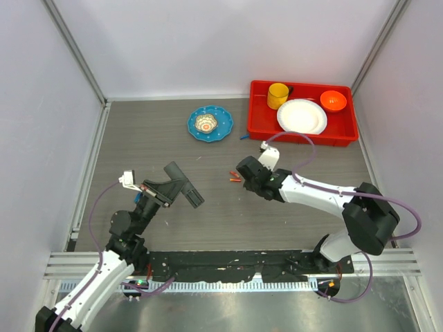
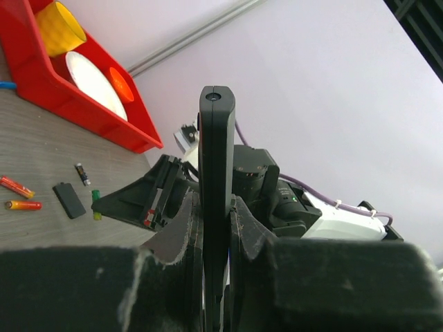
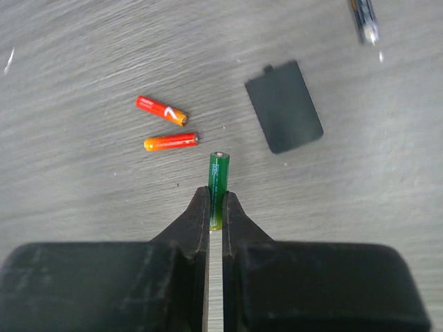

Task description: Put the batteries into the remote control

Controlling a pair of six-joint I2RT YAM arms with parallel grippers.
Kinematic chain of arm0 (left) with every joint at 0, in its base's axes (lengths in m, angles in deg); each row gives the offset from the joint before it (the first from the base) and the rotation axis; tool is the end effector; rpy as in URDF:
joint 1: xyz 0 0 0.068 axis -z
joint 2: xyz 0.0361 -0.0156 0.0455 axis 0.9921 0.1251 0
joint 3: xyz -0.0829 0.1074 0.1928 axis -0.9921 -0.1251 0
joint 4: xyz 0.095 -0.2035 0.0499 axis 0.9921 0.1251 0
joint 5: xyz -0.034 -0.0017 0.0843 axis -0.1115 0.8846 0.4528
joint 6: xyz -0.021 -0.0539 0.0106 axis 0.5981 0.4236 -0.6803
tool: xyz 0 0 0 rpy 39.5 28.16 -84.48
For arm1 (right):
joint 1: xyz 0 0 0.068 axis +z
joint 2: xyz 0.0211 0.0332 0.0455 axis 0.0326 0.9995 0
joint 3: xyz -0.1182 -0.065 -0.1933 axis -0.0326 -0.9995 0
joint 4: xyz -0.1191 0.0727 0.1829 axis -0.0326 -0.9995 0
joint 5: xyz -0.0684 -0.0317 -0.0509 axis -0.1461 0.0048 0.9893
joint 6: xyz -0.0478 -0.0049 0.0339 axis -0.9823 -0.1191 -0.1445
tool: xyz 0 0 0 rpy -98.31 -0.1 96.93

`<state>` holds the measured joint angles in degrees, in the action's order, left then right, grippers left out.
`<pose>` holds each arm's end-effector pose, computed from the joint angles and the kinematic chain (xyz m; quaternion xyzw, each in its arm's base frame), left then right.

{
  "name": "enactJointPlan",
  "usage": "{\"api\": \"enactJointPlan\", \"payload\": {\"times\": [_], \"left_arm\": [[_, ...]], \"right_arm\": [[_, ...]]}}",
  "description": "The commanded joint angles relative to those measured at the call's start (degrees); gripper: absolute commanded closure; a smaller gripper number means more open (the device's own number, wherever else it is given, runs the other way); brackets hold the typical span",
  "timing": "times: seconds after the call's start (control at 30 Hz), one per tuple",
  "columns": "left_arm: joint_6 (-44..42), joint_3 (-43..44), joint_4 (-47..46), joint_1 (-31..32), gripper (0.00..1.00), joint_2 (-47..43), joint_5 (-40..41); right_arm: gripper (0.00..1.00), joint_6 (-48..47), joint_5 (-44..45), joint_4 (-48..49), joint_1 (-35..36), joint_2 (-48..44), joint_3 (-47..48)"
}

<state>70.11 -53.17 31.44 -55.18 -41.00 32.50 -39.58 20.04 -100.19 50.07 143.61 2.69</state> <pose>0.1163 -0.0675 0.2247 -0.1664 0.5543 -0.6477 0.4955 0.1992 0.1919 0.1839 0.0860 0.9173 0.0770 0.3812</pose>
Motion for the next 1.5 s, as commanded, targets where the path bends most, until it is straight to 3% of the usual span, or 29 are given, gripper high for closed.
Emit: {"api": "enactJointPlan", "payload": {"times": [0.0, 0.23, 0.57, 0.77, 1.1, 1.47], "left_arm": [[0.6, -4.3, -0.3, -0.2, 1.00, 0.1, 1.7], [1.2, -4.3, -1.0, -0.1, 1.00, 0.8, 3.3], [1.4, -4.3, -1.8, -0.1, 1.00, 3.2, 3.4], [1.7, -4.7, -1.3, -0.1, 1.00, 2.4, 3.2], [1.7, -5.1, 1.4, -0.1, 1.00, -0.4, 3.6], [1.7, -5.3, 3.9, -0.2, 1.00, -2.0, 3.7]], "right_arm": [[0.99, 36.5, 4.9, -7.2, 0.2, -1.0, -0.1], [0.99, 55.6, 7.8, -16.3, 1.7, 0.0, -1.4], [0.99, 66.4, 6.9, -24.4, 4.5, 5.9, 0.8], [0.99, 67.5, 6.4, -25.2, 4.6, 8.3, 1.4], [0.71, 65.3, 4.9, -25.5, 4.7, 9.7, 2.1], [0.62, 62.1, 4.0, -26.4, 5.1, 9.6, 3.1]]}}
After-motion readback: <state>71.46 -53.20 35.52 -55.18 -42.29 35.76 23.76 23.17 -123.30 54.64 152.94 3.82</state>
